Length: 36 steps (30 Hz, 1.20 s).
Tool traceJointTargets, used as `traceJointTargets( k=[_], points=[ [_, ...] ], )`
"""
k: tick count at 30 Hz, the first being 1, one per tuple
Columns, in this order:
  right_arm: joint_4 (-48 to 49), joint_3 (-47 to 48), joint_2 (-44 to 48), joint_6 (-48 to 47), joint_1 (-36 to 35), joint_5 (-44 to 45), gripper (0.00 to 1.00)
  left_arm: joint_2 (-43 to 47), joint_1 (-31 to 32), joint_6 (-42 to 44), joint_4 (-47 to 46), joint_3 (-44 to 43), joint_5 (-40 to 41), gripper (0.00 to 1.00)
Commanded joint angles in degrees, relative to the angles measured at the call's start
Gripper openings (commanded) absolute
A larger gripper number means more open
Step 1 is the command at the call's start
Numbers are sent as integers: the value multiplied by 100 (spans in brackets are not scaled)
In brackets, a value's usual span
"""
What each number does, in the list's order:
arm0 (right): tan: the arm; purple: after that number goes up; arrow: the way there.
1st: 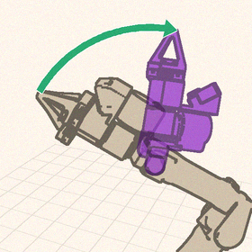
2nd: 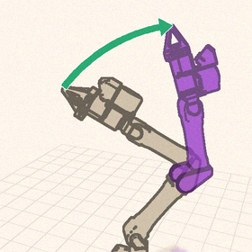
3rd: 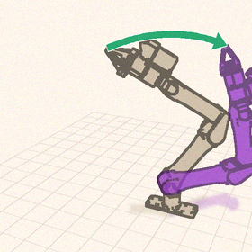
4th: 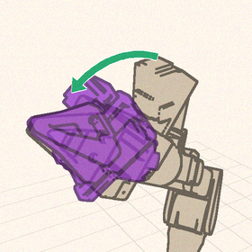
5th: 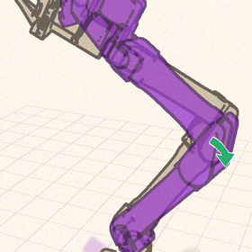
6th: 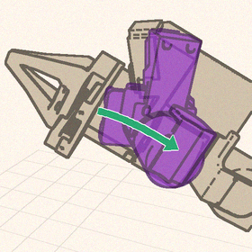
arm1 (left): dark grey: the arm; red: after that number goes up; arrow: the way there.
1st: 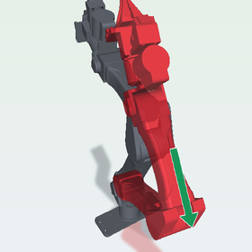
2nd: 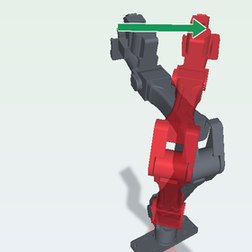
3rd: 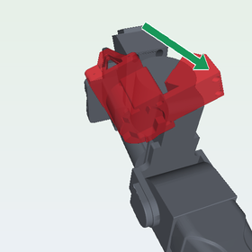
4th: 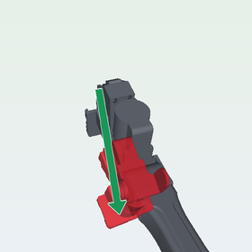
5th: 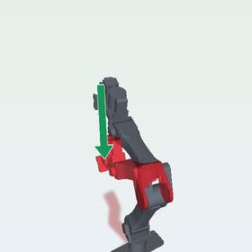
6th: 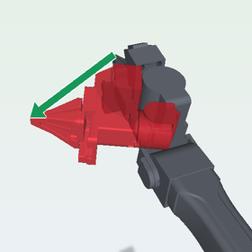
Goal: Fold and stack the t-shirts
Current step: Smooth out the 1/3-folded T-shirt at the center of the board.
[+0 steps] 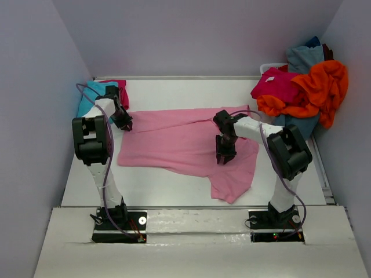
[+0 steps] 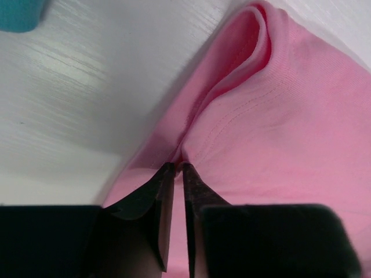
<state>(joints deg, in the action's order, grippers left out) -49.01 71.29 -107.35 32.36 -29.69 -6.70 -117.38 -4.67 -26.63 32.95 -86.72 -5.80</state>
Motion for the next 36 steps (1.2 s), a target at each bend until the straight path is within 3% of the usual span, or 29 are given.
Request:
traceJointTargets(
  k=[1, 4, 9, 36],
  points=[
    [59, 78, -76, -72, 7, -33, 32, 5, -52, 53, 80, -170, -17, 20],
    [59, 78, -84, -72, 7, -7, 24, 5, -52, 53, 80, -179, -9, 15],
    [41, 35, -85, -72, 7, -33, 21, 5, -52, 44, 71, -188, -9, 6],
    [270, -660, 39, 69, 7, -121, 20, 93, -280, 88, 71, -276, 44, 6]
  ],
)
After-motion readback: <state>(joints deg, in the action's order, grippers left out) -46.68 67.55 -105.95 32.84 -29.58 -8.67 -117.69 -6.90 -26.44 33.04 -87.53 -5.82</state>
